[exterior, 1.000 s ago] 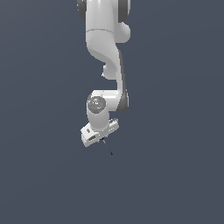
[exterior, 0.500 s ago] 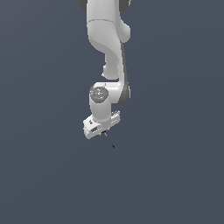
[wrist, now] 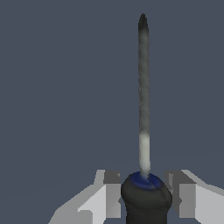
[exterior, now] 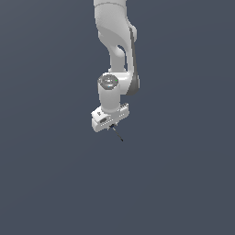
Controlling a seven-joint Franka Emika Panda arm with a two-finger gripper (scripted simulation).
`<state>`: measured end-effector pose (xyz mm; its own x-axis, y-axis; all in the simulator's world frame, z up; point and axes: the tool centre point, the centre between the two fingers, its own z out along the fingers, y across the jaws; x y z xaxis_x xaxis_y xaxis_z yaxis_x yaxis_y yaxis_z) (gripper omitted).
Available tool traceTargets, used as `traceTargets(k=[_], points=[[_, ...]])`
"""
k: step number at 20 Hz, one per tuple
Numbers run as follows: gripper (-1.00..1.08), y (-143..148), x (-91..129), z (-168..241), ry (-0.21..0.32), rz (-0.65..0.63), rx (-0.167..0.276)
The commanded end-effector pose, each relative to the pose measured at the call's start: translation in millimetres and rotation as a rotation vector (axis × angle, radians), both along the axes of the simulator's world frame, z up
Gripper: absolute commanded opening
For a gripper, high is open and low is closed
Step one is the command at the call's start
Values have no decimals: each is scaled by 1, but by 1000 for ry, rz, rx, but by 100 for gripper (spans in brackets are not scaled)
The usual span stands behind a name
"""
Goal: Pick up the object and move it to a goal position.
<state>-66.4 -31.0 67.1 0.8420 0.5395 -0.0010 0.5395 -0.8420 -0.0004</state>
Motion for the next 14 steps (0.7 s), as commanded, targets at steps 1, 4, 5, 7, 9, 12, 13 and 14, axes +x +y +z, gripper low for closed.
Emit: traceTargets(k=[1, 4, 5, 7, 9, 12, 13, 14], points=[[-100, 3, -12, 7, -1, 0, -1], [-100, 7, -24, 14, -1, 0, -1], [-100, 8, -27, 16, -1, 0, -1], [-100, 9, -32, 19, -1, 0, -1], [-100, 10, -36, 22, -1, 0, -1], [-100, 12, -39, 24, -1, 0, 0], [-100, 12, -40, 24, -1, 0, 0], [-100, 12, -40, 24, -1, 0, 0]])
